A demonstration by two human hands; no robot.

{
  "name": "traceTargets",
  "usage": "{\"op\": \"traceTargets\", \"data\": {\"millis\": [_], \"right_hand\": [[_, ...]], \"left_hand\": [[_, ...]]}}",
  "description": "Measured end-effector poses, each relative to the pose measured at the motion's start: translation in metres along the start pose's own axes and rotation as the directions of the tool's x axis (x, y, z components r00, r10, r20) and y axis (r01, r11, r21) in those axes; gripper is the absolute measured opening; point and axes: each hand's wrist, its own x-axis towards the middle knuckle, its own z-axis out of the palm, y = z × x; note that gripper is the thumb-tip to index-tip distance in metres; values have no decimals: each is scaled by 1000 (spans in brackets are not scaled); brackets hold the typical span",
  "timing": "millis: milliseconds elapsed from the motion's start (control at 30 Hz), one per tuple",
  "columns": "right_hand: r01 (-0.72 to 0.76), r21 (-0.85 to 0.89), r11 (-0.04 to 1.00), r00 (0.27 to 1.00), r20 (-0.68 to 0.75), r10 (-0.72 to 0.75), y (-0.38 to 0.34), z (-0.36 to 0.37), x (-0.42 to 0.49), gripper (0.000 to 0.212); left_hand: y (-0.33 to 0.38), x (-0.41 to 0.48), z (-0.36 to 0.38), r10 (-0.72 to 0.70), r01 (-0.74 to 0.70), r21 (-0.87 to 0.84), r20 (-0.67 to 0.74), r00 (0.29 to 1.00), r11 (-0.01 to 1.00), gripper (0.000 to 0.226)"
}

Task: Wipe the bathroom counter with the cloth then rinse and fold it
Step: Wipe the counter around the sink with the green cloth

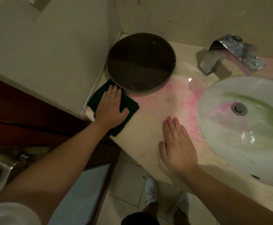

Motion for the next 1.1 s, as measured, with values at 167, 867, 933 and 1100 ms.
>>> {"op": "traceTargets", "data": {"millis": [167, 867, 933, 1100], "right_hand": [[3, -2, 1000, 1000, -1, -3, 0, 1, 0, 66], [-11, 133, 991, 995, -94, 23, 4, 3, -2, 64], [-16, 123, 992, 996, -86, 26, 4, 4, -2, 65], [-15, 102, 995, 998, -67, 21, 0, 1, -2, 70]], "left_hand": [[21, -8, 5, -33, 33, 13, -12, 999, 999, 83], [105, -20, 17, 59, -60, -60, -21, 998, 996, 84], [104, -17, 15, 34, -38, -101, -41, 999, 994, 81], [99, -11, 10, -95, 74, -206, -95, 991, 976, 72]]}}
